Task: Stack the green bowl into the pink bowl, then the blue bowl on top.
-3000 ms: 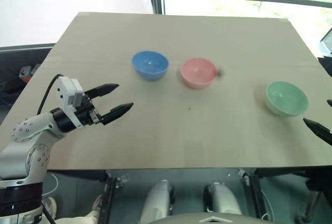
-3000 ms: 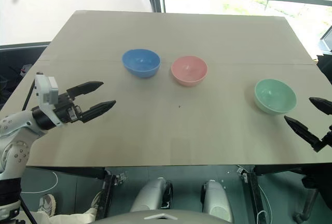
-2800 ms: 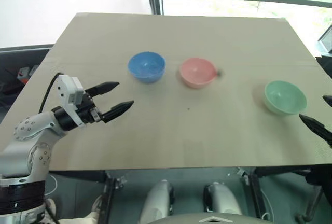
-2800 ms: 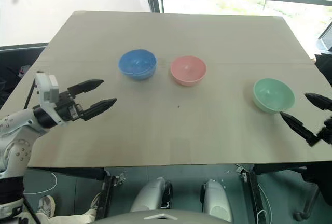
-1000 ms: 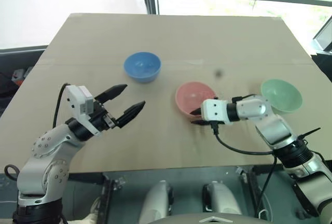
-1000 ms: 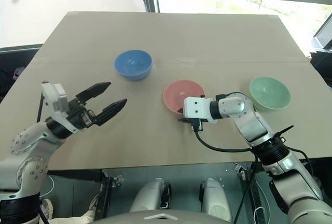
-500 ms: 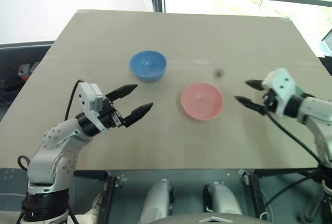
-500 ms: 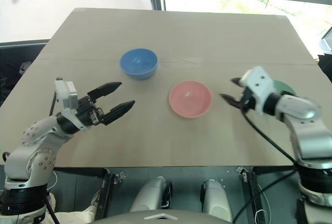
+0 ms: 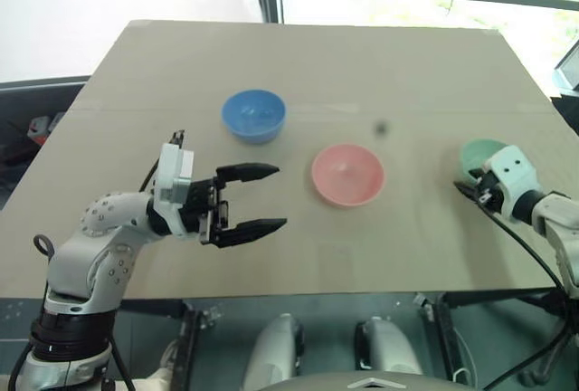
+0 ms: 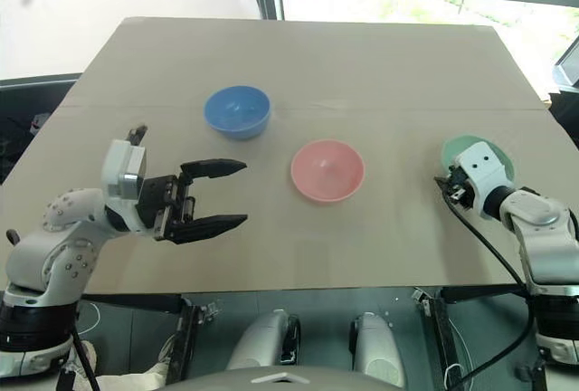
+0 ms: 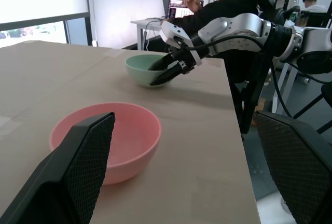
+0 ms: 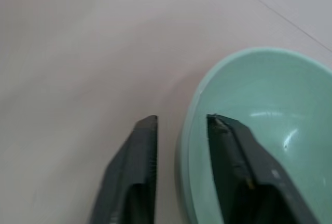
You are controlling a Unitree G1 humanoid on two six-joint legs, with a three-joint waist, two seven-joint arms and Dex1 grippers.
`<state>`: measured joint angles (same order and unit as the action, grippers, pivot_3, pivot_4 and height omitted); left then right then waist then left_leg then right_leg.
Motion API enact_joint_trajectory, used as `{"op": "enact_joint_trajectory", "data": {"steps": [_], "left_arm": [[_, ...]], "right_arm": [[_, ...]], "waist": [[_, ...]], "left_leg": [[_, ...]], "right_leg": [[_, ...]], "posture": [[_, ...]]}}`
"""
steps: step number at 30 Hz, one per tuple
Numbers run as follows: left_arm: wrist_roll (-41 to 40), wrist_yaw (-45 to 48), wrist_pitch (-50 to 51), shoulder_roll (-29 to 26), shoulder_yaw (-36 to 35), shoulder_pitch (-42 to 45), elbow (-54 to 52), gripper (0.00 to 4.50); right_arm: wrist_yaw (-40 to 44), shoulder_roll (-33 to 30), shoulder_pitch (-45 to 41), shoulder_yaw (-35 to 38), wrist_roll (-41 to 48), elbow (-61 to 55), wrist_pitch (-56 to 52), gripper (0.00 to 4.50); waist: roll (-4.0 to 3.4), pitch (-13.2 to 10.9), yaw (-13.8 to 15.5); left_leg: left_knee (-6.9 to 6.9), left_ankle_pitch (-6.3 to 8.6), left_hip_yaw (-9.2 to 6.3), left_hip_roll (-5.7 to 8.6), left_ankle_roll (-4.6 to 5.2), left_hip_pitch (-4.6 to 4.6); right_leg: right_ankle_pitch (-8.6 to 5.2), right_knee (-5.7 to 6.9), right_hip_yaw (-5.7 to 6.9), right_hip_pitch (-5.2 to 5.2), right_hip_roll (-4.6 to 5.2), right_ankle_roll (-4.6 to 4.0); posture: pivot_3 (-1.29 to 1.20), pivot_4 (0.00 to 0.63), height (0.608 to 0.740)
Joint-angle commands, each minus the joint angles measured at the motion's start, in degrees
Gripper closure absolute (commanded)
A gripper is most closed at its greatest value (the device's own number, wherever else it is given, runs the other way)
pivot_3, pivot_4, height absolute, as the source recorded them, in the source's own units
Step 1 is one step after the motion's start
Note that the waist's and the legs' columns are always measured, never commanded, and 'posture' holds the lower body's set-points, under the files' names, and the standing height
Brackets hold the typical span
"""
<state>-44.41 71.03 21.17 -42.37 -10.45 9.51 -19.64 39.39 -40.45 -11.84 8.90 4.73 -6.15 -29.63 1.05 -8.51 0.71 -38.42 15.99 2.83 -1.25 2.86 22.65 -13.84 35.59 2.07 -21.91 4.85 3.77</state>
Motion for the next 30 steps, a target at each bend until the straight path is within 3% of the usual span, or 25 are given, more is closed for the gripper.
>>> {"op": "enact_joint_trajectory", "data": {"steps": [1,4,8,14,17,21,25,30], "left_arm": [[0.05,0.53,-0.13,-0.45,0.36,0.66,-0.78,0.0],[0.52,0.07,-0.4,-0.01,0.44,0.36,-0.86,0.0],[1.51,-1.26,-1.29,1.01,0.14,0.2,0.32,0.0],[2.93,-1.94,-2.35,2.04,-0.13,0.19,1.61,0.0],[3.13,-2.36,-2.45,2.49,-0.14,0.51,2.09,0.0],[3.39,-3.75,-2.41,3.06,-0.13,0.64,2.13,0.0],[4.65,-7.39,-2.24,3.53,-1.12,0.95,1.88,0.0],[12.01,-19.59,-2.21,3.75,-1.88,3.51,3.09,0.0]], "right_arm": [[-0.27,-0.95,-1.09,0.33,0.27,-0.26,1.65,4.44],[-0.22,-1.17,-1.77,0.33,0.47,-1.39,2.67,4.44],[5.07,0.07,-3.46,-0.57,6.96,-11.0,5.39,4.44],[7.6,4.64,-8.57,-7.89,16.73,-24.99,-1.15,4.44],[7.5,6.15,-10.39,-13.44,16.2,-25.96,-2.0,4.44],[7.68,7.58,-13.2,-22.13,9.47,-18.85,1.61,4.44],[8.23,8.25,-15.58,-22.77,8.21,-14.42,3.3,2.98],[7.8,9.5,-15.18,-16.51,14.9,-18.58,0.85,1.01]], "waist": [[0.0,0.0,0.1],[0.0,0.0,0.1],[-0.06,-0.04,-0.06],[-0.02,-0.01,-0.42],[0.03,0.0,0.28],[0.04,0.01,0.01],[0.02,0.0,0.11],[0.02,0.0,0.12]], "left_leg": [[0.0,0.0,-0.01,0.0,0.0,0.02],[0.0,0.0,-0.03,0.0,0.0,0.05],[-0.01,0.0,-0.02,-0.01,0.0,0.02],[-0.01,-0.01,-0.08,-0.11,-0.03,-0.01],[-0.04,0.0,-0.14,-0.02,0.0,0.07],[-0.16,0.04,-0.09,0.06,0.07,0.09],[-0.18,0.02,-0.11,0.03,0.04,0.07],[-0.16,0.02,-0.14,0.02,0.04,0.11]], "right_leg": [[0.0,-0.02,0.01,0.0,0.0,0.0],[0.0,-0.07,0.04,0.0,0.01,0.0],[0.0,-0.02,0.02,0.0,0.0,0.01],[0.0,0.05,0.04,-0.01,-0.09,0.0],[0.0,0.01,0.12,-0.01,0.04,0.0],[0.0,0.03,0.1,0.0,0.1,0.0],[0.0,0.15,0.12,-0.03,0.04,0.0],[0.01,0.15,0.14,-0.03,0.02,0.01]], "posture": [[0.0,0.15,0.74],[0.0,0.15,0.74],[0.0,0.15,0.74],[0.0,0.15,0.74],[0.0,0.15,0.74],[0.0,0.15,0.74],[0.0,0.15,0.74],[0.0,0.15,0.74]]}}
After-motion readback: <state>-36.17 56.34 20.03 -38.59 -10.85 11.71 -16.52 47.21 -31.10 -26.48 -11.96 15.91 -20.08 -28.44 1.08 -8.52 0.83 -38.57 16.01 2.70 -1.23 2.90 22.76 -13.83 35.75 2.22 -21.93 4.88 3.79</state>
